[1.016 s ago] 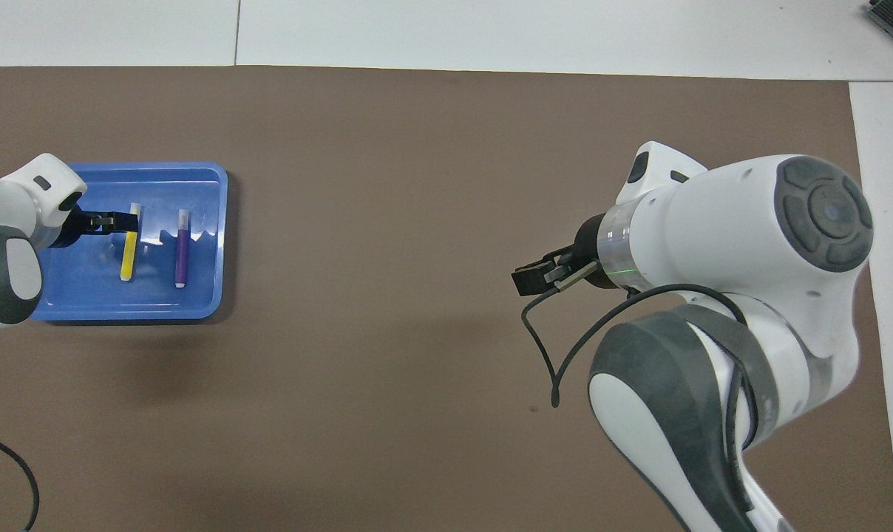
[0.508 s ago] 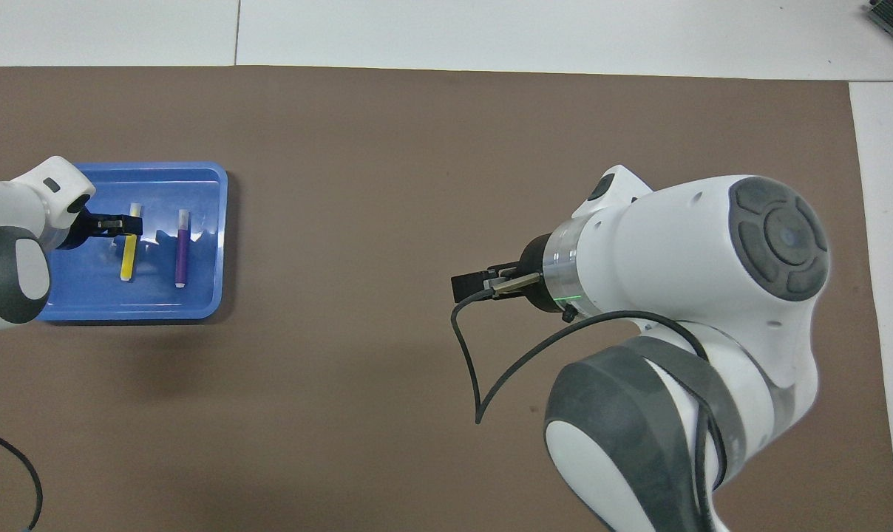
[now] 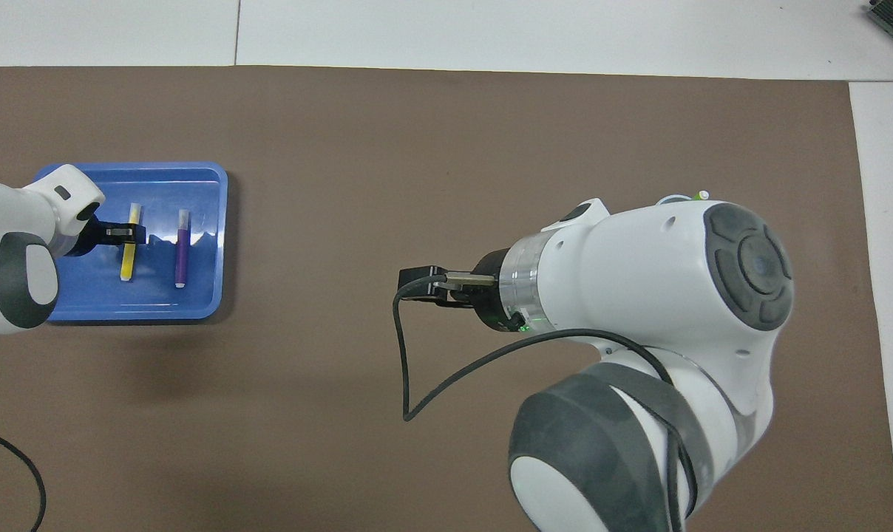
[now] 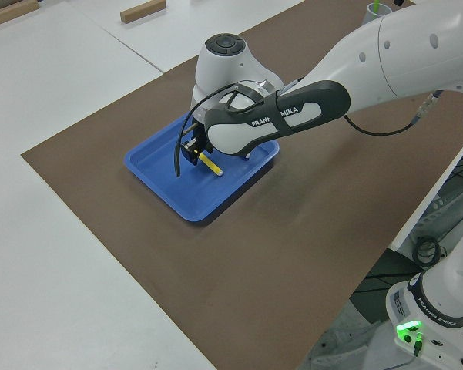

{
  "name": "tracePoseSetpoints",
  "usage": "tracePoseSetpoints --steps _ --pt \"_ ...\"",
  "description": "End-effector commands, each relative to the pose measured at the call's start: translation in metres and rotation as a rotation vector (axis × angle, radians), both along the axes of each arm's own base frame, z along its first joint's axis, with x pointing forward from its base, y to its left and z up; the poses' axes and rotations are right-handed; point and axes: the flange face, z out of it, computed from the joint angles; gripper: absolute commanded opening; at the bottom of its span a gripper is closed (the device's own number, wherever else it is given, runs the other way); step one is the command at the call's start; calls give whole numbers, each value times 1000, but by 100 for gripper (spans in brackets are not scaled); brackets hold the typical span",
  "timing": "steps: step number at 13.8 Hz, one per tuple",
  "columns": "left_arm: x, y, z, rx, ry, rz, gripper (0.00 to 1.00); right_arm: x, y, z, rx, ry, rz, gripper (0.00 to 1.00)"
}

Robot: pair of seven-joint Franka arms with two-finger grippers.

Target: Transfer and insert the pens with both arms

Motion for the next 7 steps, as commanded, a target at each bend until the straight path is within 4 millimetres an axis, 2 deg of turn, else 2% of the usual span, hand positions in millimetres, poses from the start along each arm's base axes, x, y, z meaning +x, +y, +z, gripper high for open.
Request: tracePoseSetpoints --steps 1,2,4,6,7 --pt "-4 -3 -2 19 1 -20 52 2 -2 -1 23 13 -27 100" --pt "-4 -4 -3 19 1 -22 51 1 -3 -1 24 16 -29 100" --pt "-4 -11 -4 19 -2 -34 41 0 -2 -2 36 32 -43 100" --pt "-5 -11 -4 20 -1 -40 11 0 -2 -3 49 56 -74 100" --pt "-5 -10 -4 21 -1 -46 1 0 -2 -3 59 66 -84 100"
